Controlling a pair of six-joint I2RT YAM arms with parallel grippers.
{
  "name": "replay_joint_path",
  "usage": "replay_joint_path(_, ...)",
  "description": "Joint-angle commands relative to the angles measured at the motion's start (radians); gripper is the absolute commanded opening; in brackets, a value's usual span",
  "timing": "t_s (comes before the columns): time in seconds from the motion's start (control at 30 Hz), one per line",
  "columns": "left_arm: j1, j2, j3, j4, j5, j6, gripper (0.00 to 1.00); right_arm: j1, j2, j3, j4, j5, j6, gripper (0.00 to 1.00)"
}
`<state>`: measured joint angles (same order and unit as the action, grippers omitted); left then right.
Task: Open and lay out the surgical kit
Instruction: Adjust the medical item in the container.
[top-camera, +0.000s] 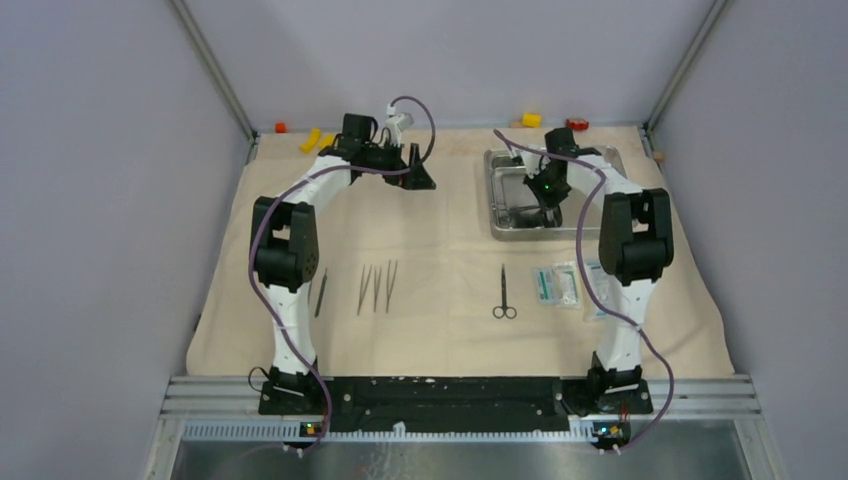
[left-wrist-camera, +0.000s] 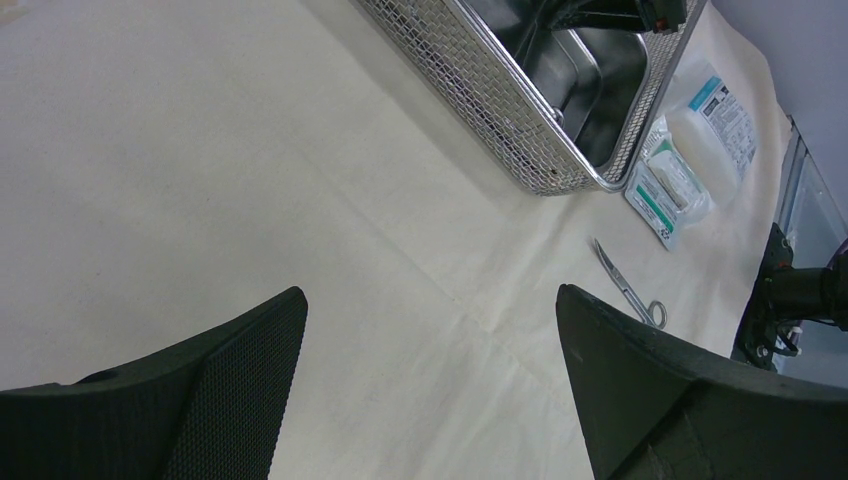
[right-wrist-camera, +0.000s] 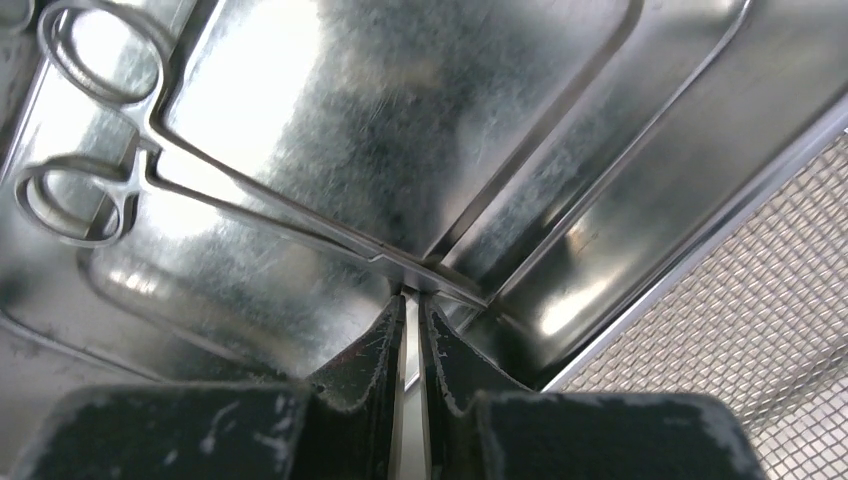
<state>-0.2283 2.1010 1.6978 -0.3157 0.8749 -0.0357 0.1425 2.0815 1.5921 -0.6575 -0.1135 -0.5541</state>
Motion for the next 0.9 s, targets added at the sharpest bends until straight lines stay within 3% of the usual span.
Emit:
replay_joint_path(0.0, 0.006, -0.014, 0.034, 0.027, 0.025, 0.002, 0.99, -0.003, 0.031, 0.068, 0.032, 0.018, 0.025, 0.08)
replay_joint_path(0.53, 0.014, 0.001, 0.054, 0.015, 0.025, 0.007, 0.99, 0.027, 0.211, 0.287, 0.070, 0.078, 0.103, 0.09)
replay_joint_path(0.87, 0.017, 0.002, 0.054, 0.020, 0.030, -0.001, 0.99, 0.052, 0.321, 0.452, 0.035, 0.003, 0.179, 0.09)
